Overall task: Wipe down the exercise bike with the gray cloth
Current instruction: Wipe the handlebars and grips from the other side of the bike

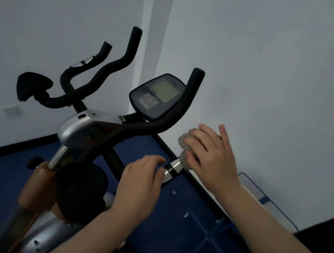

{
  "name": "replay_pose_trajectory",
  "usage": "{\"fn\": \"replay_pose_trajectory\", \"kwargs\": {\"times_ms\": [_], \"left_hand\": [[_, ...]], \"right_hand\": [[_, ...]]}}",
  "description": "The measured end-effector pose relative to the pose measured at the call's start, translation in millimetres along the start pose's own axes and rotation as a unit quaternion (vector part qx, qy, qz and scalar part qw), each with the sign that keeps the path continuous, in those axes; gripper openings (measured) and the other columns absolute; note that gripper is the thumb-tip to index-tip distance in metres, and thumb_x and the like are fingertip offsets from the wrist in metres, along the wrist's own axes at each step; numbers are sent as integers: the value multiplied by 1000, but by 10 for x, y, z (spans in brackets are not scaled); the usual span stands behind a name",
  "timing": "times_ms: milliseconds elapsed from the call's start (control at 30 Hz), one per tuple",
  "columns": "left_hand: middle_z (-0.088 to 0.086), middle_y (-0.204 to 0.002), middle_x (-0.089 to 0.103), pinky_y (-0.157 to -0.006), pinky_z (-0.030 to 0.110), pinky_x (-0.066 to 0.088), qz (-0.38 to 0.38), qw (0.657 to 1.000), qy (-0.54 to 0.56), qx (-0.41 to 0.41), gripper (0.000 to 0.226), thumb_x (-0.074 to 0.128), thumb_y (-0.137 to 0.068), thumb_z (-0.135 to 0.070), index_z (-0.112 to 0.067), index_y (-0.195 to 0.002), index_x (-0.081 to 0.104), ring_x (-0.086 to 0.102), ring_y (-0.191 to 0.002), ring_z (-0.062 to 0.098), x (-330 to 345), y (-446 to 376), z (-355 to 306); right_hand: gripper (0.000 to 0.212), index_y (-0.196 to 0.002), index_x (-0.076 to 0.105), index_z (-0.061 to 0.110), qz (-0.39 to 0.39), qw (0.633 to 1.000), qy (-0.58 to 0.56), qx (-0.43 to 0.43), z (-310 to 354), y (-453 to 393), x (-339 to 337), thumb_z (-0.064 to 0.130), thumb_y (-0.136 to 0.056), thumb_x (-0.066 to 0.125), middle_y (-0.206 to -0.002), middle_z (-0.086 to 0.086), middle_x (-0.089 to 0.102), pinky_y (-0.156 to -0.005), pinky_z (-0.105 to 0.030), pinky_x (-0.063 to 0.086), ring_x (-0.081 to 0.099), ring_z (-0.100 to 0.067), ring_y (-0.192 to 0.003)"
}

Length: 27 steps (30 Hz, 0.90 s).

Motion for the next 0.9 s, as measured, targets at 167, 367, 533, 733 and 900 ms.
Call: {"fn": "replay_pose_trajectory", "kwargs": {"times_ms": [167, 367, 533, 733, 900], "left_hand": [[-12, -82, 57, -69, 32, 36, -22, 996, -79, -37, 26, 35, -103, -36, -28, -92, 58, 55, -74, 10, 150, -129, 31], [-12, -68, 49, -70, 30, 28, -74, 974, -212, -34, 43, 16, -101, -38, -28, -76, 49, 49, -65, 14, 140, -92, -18], [-10, -63, 49, -66, 33, 36, -126, 964, -233, -24, 49, 15, -99, -36, -23, -72, 54, 49, -60, 16, 126, -58, -48], [-9, -60, 45, -62, 32, 29, -156, 951, -265, -8, 43, 20, -98, -31, -22, -68, 49, 41, -56, 15, 131, -66, -65], [-7, -55, 44, -55, 31, 31, -167, 947, -273, 17, 37, 28, -96, -26, -21, -65, 47, 44, -50, 18, 122, -69, -93]], "right_hand": [[23, -96, 70, 14, -26, 997, -3, -69, 20, -63, 11, 28, -91, 52, -103, -5, 66, -117, -45, 22, 58, -27, -115], [34, -115, 60, 13, -117, 893, -328, 285, -456, -1, 93, 37, -98, 43, -110, 4, 53, -85, -24, 47, 52, -12, -103], [24, -124, 53, 17, -246, 724, -485, 423, -308, 184, 307, 24, -102, 45, -119, 6, 52, -87, -5, 41, 51, 6, -109], [22, -109, 55, 29, -236, 594, -584, 500, -427, 279, 526, 37, -104, 36, -103, 14, 63, -77, -14, 48, 61, 5, -94], [29, -118, 50, 23, -135, 597, -590, 527, 76, 610, 786, 38, -104, 30, -100, 1, 65, -77, -30, 50, 64, -12, -90]]}}
Point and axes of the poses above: each hand's wrist, its own y-axis away from the middle knuckle, its own x-axis out of the palm, z = x × y, the point moved 9 cm from there along -y, towards the middle knuckle
